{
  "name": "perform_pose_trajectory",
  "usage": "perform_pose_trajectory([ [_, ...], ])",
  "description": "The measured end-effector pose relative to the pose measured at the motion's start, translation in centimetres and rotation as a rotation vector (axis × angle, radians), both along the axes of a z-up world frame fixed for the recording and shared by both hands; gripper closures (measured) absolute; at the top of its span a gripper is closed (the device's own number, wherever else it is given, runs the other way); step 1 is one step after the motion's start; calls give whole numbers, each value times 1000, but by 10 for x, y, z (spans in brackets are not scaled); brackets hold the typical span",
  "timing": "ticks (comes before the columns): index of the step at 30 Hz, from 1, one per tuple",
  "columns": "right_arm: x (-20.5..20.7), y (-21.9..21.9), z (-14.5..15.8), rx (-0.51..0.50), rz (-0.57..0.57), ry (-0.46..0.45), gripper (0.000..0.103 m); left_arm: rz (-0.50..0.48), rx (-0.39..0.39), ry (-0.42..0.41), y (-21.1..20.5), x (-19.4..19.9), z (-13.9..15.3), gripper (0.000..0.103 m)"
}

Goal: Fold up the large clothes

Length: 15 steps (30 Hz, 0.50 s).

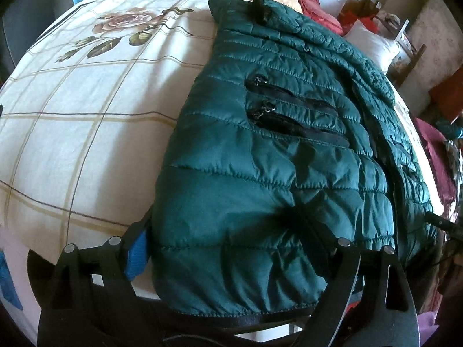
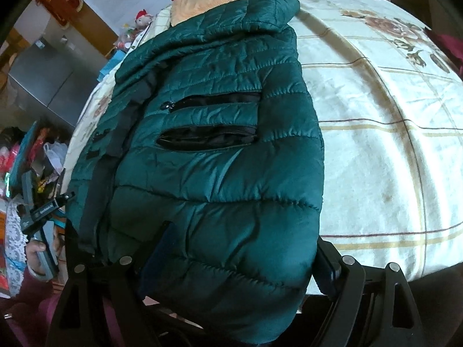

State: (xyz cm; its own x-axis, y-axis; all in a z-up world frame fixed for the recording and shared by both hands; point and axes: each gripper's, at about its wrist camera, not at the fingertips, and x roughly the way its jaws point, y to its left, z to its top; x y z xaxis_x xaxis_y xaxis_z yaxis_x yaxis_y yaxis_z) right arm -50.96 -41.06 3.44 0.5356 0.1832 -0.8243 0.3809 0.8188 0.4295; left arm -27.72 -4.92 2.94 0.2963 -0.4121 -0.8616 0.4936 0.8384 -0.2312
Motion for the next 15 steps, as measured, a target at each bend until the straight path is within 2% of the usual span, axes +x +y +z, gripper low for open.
perform_pose_trajectory([
  [5, -3, -4, 1, 30, 23, -20, 20, -10, -2, -3, 1, -1, -1, 14],
  [7, -2, -3, 2, 14, 43, -21, 28, -9, 13, -8, -2, -1, -1, 14],
  [9, 1, 2, 2, -42, 61, -12, 49, -25, 19, -8, -5, -2, -1, 14],
  [11, 2, 7, 4, -89, 57, -29, 63, -36, 13, -11, -6, -4, 1, 24],
  [13, 1, 9, 7, -107, 53, -46, 69, -19, 15, -38, -5, -7, 6, 53],
  [14, 1, 9, 10, -115, 54, -57, 74, -15, 20, -63, -5, -10, 9, 59],
  [15, 1, 8, 13, -115, 51, -71, 77, -17, 29, -93, -5, -12, 13, 70],
])
